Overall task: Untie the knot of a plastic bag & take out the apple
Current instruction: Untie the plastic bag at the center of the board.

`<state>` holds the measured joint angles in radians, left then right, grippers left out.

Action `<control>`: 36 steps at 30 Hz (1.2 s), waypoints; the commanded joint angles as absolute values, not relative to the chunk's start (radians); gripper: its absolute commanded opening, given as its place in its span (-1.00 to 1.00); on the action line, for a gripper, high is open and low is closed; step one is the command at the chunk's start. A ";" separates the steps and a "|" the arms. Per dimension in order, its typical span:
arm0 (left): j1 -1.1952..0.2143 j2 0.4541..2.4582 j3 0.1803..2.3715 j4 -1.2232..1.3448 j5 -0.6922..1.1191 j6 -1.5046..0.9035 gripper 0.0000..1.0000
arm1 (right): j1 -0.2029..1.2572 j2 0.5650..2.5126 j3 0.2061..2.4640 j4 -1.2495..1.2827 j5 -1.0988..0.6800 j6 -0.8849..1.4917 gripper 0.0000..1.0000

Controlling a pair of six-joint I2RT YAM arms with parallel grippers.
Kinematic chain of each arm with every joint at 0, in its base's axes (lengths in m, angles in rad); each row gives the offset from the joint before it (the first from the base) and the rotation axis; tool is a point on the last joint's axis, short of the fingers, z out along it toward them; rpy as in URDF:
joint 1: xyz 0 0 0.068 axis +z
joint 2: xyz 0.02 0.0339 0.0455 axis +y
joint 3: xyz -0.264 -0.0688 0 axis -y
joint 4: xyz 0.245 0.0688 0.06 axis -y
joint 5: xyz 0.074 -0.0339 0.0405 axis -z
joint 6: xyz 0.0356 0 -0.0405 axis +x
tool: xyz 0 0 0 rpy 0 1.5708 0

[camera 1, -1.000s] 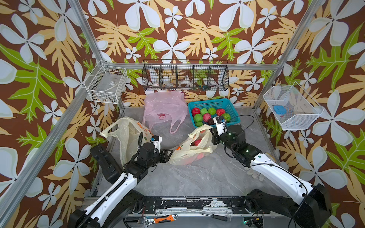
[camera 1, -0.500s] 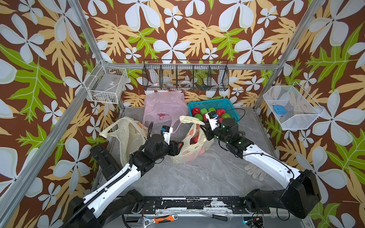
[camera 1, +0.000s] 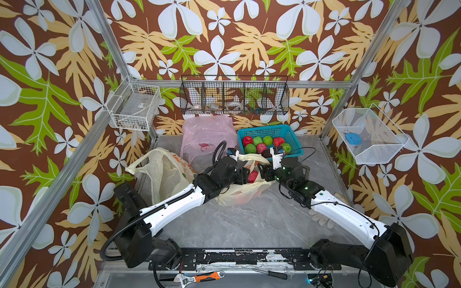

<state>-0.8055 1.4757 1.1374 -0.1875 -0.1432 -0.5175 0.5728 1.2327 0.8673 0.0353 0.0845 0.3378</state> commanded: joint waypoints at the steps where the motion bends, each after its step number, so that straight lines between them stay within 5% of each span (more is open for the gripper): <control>1: -0.868 1.568 1.222 -0.338 -0.343 -0.489 0.50 | 0.577 1.224 0.863 0.006 0.137 0.370 0.35; 7: -0.905 1.728 1.261 -0.393 -0.527 -0.540 0.61 | 0.577 1.222 0.811 0.016 0.214 0.342 0.34; 10: -0.905 1.767 1.283 -0.494 -0.618 -0.571 0.42 | 0.576 1.239 0.778 0.035 0.230 0.322 0.22; 12: -0.905 1.730 1.250 -0.533 -0.649 -0.602 0.23 | 0.572 1.255 0.741 0.083 0.235 0.275 0.15; 17: -0.897 1.587 1.074 -0.518 -0.619 -0.589 -0.80 | 0.483 1.375 0.720 0.212 0.165 0.236 -0.17; 19: -0.897 1.519 1.012 -0.478 -0.557 -0.586 -1.00 | 0.459 1.430 0.768 0.215 0.158 0.232 -0.19; 26: -0.898 1.227 0.779 -0.186 -0.336 -0.639 -1.00 | 0.454 1.380 0.906 0.040 0.031 0.263 0.31; 36: -0.897 1.220 0.788 -0.102 -0.293 -0.561 -1.00 | 0.454 1.009 0.887 -0.350 -0.043 0.329 0.39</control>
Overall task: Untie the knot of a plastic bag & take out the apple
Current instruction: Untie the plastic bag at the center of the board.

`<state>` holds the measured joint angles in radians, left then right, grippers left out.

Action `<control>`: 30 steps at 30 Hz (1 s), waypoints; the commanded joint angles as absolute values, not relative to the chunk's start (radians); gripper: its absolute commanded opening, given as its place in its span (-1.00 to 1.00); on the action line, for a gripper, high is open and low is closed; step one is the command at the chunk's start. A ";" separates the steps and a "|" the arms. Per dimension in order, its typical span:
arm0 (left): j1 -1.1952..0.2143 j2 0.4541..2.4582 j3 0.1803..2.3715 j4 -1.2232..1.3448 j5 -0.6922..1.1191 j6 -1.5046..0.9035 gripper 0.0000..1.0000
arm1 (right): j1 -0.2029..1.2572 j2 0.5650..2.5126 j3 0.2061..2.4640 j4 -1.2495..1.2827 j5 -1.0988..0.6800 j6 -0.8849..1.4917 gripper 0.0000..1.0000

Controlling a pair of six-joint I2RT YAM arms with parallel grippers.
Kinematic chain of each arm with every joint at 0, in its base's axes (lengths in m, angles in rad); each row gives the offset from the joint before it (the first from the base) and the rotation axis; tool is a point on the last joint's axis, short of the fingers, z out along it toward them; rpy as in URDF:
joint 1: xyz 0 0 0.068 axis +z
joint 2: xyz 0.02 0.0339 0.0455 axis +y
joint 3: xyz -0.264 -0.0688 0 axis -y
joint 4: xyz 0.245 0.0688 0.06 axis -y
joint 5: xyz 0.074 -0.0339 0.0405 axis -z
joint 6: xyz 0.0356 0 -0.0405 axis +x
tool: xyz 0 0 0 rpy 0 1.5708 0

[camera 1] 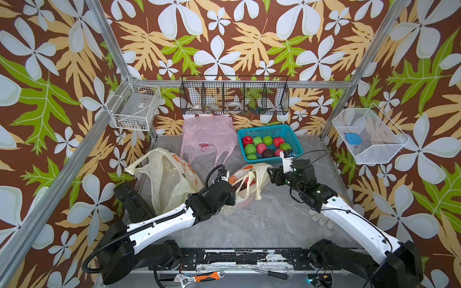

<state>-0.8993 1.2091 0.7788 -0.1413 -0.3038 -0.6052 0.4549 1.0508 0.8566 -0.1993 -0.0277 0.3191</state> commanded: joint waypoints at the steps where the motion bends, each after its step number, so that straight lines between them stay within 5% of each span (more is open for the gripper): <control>1: -0.897 1.231 0.784 -0.096 -0.310 -0.539 -1.00 | 0.456 0.993 0.910 -0.379 -0.056 0.327 0.38; 7: -0.887 1.266 0.821 -0.112 -0.318 -0.495 -1.00 | 0.584 0.996 1.033 -0.390 -0.061 0.377 0.35; 16: -0.882 1.253 0.781 -0.067 -0.265 -0.536 -1.00 | 0.802 1.259 0.984 -0.224 -0.086 0.499 0.46; 18: -0.882 1.244 0.768 -0.049 -0.256 -0.544 -1.00 | 0.833 1.294 0.954 -0.191 -0.073 0.508 0.33; 22: -0.865 1.254 0.742 -0.019 -0.224 -0.554 -1.00 | 0.892 1.357 0.879 -0.163 -0.017 0.525 -0.29; 30: -0.843 1.225 0.720 -0.008 -0.189 -0.579 -0.99 | 0.994 1.376 0.738 -0.147 0.001 0.583 -0.84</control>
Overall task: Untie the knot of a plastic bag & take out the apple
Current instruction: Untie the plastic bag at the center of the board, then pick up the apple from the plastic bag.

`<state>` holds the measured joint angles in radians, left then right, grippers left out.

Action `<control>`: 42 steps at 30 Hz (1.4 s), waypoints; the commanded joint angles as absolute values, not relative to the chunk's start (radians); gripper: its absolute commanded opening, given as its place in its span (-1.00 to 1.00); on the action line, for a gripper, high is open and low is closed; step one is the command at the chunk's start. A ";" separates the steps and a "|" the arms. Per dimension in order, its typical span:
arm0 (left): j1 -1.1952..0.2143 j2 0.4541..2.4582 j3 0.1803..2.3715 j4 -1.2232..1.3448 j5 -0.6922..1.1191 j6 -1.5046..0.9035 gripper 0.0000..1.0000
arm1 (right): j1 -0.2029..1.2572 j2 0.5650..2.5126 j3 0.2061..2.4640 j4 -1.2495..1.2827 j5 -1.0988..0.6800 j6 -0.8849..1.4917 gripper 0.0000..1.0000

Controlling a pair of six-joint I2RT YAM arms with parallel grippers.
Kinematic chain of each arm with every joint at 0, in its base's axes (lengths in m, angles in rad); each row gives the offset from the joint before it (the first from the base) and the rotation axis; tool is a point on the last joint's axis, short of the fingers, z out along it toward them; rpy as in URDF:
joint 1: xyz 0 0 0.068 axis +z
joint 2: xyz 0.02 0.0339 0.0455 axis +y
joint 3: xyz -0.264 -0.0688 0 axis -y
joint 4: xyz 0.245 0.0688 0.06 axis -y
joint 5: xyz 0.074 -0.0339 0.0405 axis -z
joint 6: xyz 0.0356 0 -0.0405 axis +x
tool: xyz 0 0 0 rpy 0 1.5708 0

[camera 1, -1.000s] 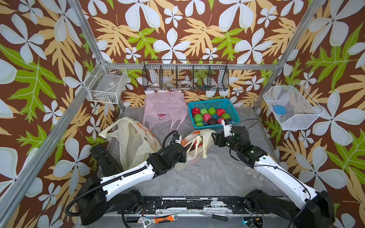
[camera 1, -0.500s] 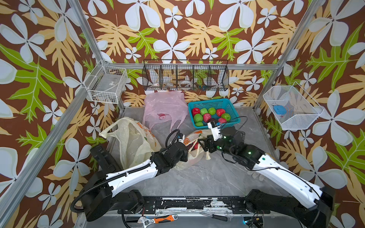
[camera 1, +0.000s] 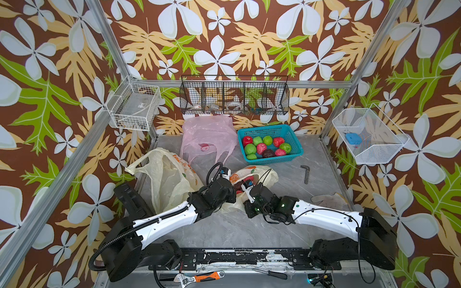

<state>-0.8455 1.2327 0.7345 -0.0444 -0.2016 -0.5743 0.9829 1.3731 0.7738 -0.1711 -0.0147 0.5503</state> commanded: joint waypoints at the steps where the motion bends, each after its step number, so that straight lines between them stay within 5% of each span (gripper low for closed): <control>1: -0.843 1.226 0.709 0.000 -0.190 -0.578 -0.99 | 1.001 1.380 0.712 -0.139 -0.007 0.590 -0.92; 12: -0.829 1.185 0.628 -0.013 -0.266 -0.657 -1.00 | 1.086 1.392 0.549 -0.121 -0.115 0.614 -0.97; 18: -0.828 1.140 0.596 0.004 -0.259 -0.697 -1.00 | 1.199 1.352 0.605 -0.264 -0.014 0.588 -0.15; 21: -0.828 1.131 0.576 0.027 -0.255 -0.680 -1.00 | 1.217 1.310 0.608 -0.281 -0.008 0.570 0.11; 33: -0.828 1.149 0.522 0.101 -0.228 -0.685 -1.00 | 1.208 1.091 0.766 -0.417 -0.170 0.449 0.41; 38: -0.828 1.146 0.524 0.082 -0.224 -0.692 -1.00 | 1.134 1.139 0.919 -0.408 -0.165 0.418 0.28; 42: -0.828 1.138 0.500 0.101 -0.233 -0.678 -1.00 | 1.079 1.275 0.974 -0.331 -0.087 0.433 -0.39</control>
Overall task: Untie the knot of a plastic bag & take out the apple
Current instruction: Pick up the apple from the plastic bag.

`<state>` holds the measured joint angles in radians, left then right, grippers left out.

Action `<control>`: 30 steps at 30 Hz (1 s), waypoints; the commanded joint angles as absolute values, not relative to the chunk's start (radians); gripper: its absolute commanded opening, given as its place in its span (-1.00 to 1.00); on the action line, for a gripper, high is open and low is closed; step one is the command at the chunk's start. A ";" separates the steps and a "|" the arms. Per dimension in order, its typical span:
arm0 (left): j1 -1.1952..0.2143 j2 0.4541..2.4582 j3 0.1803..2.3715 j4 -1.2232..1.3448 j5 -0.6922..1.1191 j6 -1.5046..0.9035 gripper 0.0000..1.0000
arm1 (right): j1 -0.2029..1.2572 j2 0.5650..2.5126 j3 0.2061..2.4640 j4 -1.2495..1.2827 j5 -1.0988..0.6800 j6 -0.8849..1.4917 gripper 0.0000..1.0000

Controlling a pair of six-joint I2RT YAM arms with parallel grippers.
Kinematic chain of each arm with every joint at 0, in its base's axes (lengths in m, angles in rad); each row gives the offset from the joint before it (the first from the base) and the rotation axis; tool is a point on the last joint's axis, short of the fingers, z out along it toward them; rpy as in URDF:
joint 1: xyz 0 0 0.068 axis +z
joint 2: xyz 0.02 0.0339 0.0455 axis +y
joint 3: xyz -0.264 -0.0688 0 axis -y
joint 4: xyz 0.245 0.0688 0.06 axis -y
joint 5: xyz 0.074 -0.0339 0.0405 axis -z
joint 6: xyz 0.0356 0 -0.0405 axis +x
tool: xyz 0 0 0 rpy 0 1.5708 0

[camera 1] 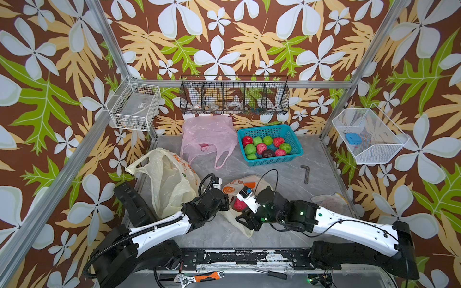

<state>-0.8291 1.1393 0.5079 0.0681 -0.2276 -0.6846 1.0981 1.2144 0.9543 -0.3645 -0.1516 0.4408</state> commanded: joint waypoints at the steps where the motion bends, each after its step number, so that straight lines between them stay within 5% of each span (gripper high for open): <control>1: -0.828 1.140 0.499 0.101 -0.234 -0.674 -1.00 | 1.076 1.315 0.990 -0.332 -0.046 0.438 -0.49; 5: -0.828 1.127 0.508 0.076 -0.216 -0.683 -1.00 | 1.075 1.487 1.115 -0.440 0.190 0.490 -0.76; 15: -0.828 1.096 0.505 0.039 -0.211 -0.676 -1.00 | 1.057 1.619 1.060 -0.351 0.298 0.608 -0.83; 18: -0.828 1.074 0.485 0.068 -0.203 -0.690 -1.00 | 1.054 1.602 1.012 -0.287 0.293 0.657 -0.54; 21: -0.828 1.082 0.471 0.096 -0.201 -0.686 -1.00 | 1.048 1.607 0.990 -0.256 0.274 0.693 0.25; 22: -0.828 1.091 0.474 0.095 -0.201 -0.686 -1.00 | 1.049 1.612 0.993 -0.263 0.275 0.709 0.35; 30: -0.828 1.105 0.475 0.130 -0.154 -0.702 -1.00 | 1.026 1.562 0.878 -0.107 0.296 0.856 0.56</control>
<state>-0.8280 1.1053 0.4870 0.0818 -0.1745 -0.6861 1.0378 1.5684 0.8970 -0.1890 0.2665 0.7898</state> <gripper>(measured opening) 0.057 0.781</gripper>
